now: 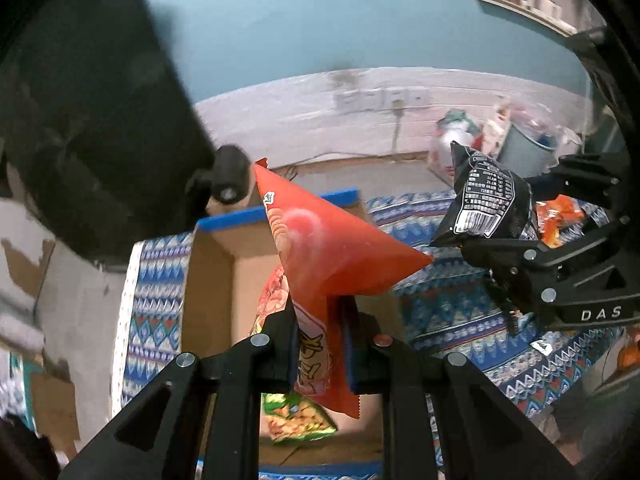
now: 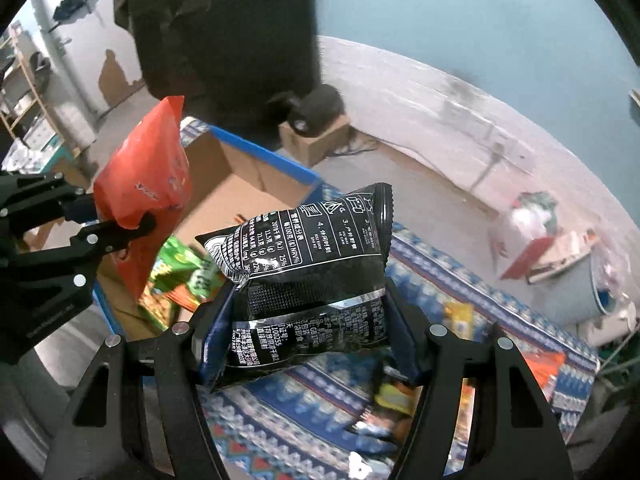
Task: Organize snacks
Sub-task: 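Carry the red and black bags into the box and release both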
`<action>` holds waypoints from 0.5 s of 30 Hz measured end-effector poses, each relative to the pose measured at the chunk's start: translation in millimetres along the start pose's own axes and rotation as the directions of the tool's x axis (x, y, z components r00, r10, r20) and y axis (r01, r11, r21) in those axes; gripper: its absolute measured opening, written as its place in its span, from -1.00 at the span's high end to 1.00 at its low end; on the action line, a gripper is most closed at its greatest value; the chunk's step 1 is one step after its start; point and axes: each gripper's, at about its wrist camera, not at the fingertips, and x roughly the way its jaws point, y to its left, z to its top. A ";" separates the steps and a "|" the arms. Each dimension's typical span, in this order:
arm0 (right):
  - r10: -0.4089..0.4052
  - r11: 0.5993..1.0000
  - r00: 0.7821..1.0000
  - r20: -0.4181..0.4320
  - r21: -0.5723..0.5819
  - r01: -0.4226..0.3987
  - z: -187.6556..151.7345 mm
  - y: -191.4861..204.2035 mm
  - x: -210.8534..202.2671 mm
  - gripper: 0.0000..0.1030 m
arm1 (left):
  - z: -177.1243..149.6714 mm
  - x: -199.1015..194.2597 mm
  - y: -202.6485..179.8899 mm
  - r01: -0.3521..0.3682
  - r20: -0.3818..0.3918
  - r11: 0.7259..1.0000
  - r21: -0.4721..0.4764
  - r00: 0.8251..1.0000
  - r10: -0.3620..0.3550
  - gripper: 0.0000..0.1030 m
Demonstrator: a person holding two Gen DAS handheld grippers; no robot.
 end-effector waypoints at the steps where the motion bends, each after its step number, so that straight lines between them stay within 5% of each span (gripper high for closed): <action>1: 0.007 1.000 1.000 -0.004 -0.009 -0.007 3.1 6.7 4.5 -0.31 | -3.2 2.0 6.1 -0.005 -0.004 1.000 -0.009 1.000 0.005 0.67; 15: 0.057 0.994 0.994 -0.091 -0.092 -0.065 26.0 70.0 69.3 -0.31 | -37.7 27.0 55.0 -0.058 -0.095 0.994 -0.088 0.994 0.049 0.66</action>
